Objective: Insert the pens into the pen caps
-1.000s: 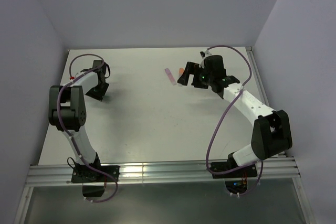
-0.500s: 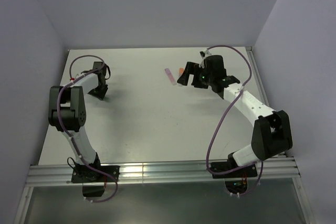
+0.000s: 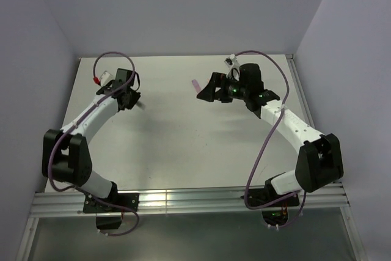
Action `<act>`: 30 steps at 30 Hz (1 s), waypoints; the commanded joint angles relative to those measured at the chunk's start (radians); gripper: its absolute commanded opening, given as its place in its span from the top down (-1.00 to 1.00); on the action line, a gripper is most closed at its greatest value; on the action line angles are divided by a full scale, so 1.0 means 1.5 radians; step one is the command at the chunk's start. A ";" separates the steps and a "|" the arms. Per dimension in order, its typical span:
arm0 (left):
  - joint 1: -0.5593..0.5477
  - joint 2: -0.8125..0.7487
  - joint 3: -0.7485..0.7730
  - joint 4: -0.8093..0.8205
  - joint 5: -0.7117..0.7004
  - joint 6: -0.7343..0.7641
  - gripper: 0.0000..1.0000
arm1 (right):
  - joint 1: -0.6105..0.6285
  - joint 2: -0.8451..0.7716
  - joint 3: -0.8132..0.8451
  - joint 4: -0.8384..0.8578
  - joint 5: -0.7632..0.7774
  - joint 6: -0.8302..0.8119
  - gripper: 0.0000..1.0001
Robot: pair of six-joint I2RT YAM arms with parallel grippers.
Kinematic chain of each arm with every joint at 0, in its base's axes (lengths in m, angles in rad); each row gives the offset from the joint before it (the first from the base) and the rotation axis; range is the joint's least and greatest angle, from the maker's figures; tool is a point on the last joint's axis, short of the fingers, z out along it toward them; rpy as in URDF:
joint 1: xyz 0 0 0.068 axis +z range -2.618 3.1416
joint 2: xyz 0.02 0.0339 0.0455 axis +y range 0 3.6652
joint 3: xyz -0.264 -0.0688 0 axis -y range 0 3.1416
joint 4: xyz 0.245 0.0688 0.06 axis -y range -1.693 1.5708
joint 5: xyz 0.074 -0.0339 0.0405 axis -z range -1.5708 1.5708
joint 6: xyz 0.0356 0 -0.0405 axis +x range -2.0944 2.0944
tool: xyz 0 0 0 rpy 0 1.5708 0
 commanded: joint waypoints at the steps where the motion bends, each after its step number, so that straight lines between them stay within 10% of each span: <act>1: -0.060 -0.074 0.038 0.035 0.020 0.056 0.99 | 0.035 -0.024 0.005 0.065 -0.079 0.013 -1.00; 30: -0.295 -0.136 0.121 0.111 0.106 0.120 0.99 | 0.145 0.075 0.110 0.067 -0.039 0.040 -0.47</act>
